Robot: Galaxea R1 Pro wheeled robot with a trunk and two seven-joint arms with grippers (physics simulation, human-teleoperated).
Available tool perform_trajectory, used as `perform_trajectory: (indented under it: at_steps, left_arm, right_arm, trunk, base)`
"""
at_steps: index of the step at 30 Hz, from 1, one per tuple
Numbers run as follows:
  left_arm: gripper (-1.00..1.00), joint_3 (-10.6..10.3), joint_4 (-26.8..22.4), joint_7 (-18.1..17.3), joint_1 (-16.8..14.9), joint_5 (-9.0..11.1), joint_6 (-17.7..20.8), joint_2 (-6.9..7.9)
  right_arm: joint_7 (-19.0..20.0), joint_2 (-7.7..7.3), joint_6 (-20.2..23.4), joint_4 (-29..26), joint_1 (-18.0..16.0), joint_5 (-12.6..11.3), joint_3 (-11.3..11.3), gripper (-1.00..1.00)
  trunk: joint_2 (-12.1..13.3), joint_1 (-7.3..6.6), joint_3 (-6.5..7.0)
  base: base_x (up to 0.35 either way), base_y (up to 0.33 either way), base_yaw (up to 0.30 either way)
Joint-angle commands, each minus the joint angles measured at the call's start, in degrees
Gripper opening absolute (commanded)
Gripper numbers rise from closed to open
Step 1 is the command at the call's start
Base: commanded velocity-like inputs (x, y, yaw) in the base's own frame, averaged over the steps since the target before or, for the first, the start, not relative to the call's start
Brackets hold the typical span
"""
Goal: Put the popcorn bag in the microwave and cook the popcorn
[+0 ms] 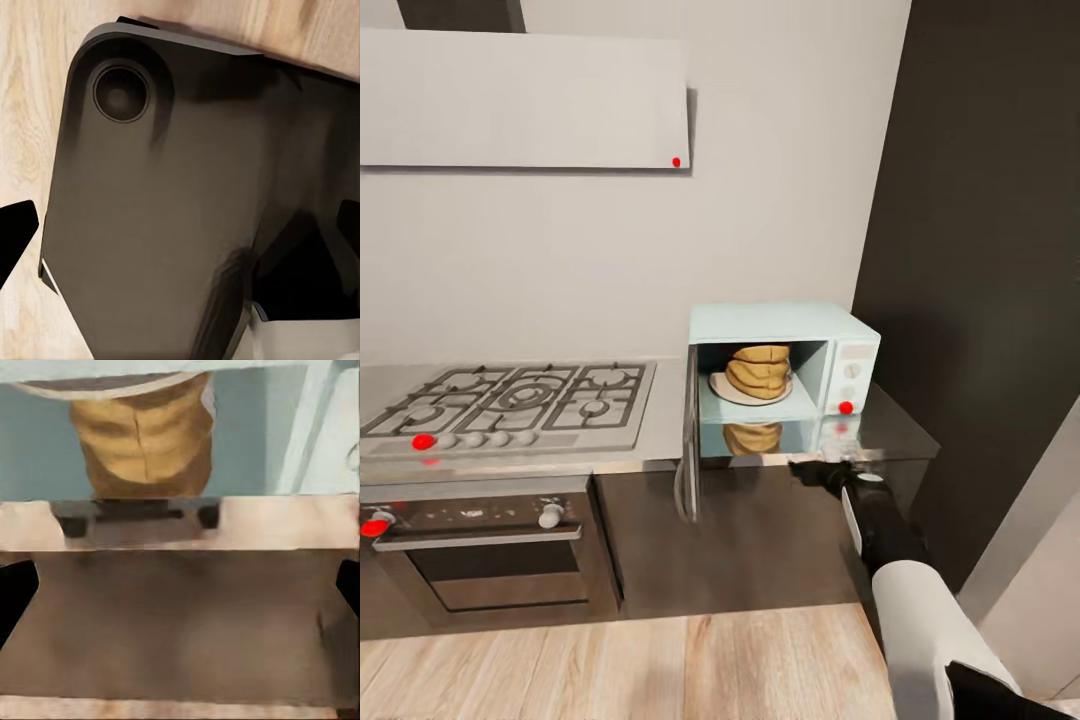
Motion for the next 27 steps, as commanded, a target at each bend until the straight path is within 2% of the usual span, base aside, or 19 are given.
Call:
perform_trajectory:
  at_steps: [1,4,10,11,15,17,20,22,24,26,27]
  left_arm:
    - [1.00,0.01,-0.05,0.05,0.01,0.26,-0.11,-0.01]
    - [1.00,0.07,-0.05,0.05,0.01,0.26,-0.11,-0.03]
    - [1.00,0.10,-0.05,0.04,0.01,0.26,-0.13,-0.01]
    - [1.00,0.10,-0.05,0.05,0.01,0.26,-0.15,-0.01]
    - [1.00,0.10,-0.05,0.07,0.01,0.29,-0.11,0.02]
    - [1.00,0.10,-0.05,0.06,0.01,0.28,-0.11,-0.01]
    - [1.00,0.10,-0.05,0.04,0.01,0.27,-0.11,0.01]
    - [1.00,0.10,-0.05,0.08,0.01,0.27,-0.13,0.01]
    - [1.00,0.10,-0.05,0.05,0.01,0.28,-0.13,0.03]
    - [1.00,0.15,-0.05,0.07,0.01,0.31,-0.13,-0.01]
    - [1.00,0.17,-0.05,0.06,0.01,0.28,-0.13,-0.01]
  right_arm:
    - [0.56,-0.26,0.24,-0.13,1.69,1.40,-0.37,1.00]
    - [0.59,-2.19,0.36,-0.07,5.70,2.13,-0.37,1.00]
    - [0.14,-3.48,0.00,1.63,11.23,2.21,-0.47,1.00]
    - [-0.03,-3.59,-0.19,3.74,11.73,2.21,-0.51,1.00]
    - [-0.49,-5.69,-0.42,13.30,12.21,2.30,-0.43,1.00]
    - [-0.71,-6.00,-0.41,17.43,12.24,2.36,-0.39,1.00]
    - [-1.11,-7.38,-0.89,26.30,12.26,2.70,-0.21,1.00]
    - [-1.20,-7.96,-3.19,32.04,12.26,2.78,-0.13,1.00]
    - [-1.82,-9.28,-5.15,37.74,12.26,2.76,-0.06,1.00]
    - [-4.94,-11.26,-6.65,43.95,12.78,2.67,-0.03,1.00]
    - [-6.92,-11.60,-7.05,44.76,14.69,2.58,-0.02,1.00]
  trunk:
    - [-0.04,0.00,-0.05]
    - [-0.04,0.00,-0.05]
    - [-0.04,0.00,-0.05]
    - [-0.04,0.00,-0.05]
    - [-0.04,0.00,-0.05]
    - [-0.04,0.00,-0.05]
    - [-0.04,0.00,-0.05]
    - [-0.04,0.00,-0.05]
    - [-0.04,0.00,-0.05]
    - [-0.04,0.00,-0.05]
    - [-0.04,0.00,-0.05]
  base:
    - [-0.003,0.000,0.000]
    - [0.000,0.000,0.000]
    - [0.000,0.000,0.000]
    - [0.000,0.000,0.000]
    - [0.000,0.000,0.000]
    - [0.000,0.000,0.000]
    - [0.000,0.000,0.000]
    - [0.000,0.000,0.000]
    - [0.000,0.000,0.000]
    - [0.000,0.000,0.000]
    - [0.000,0.000,0.000]
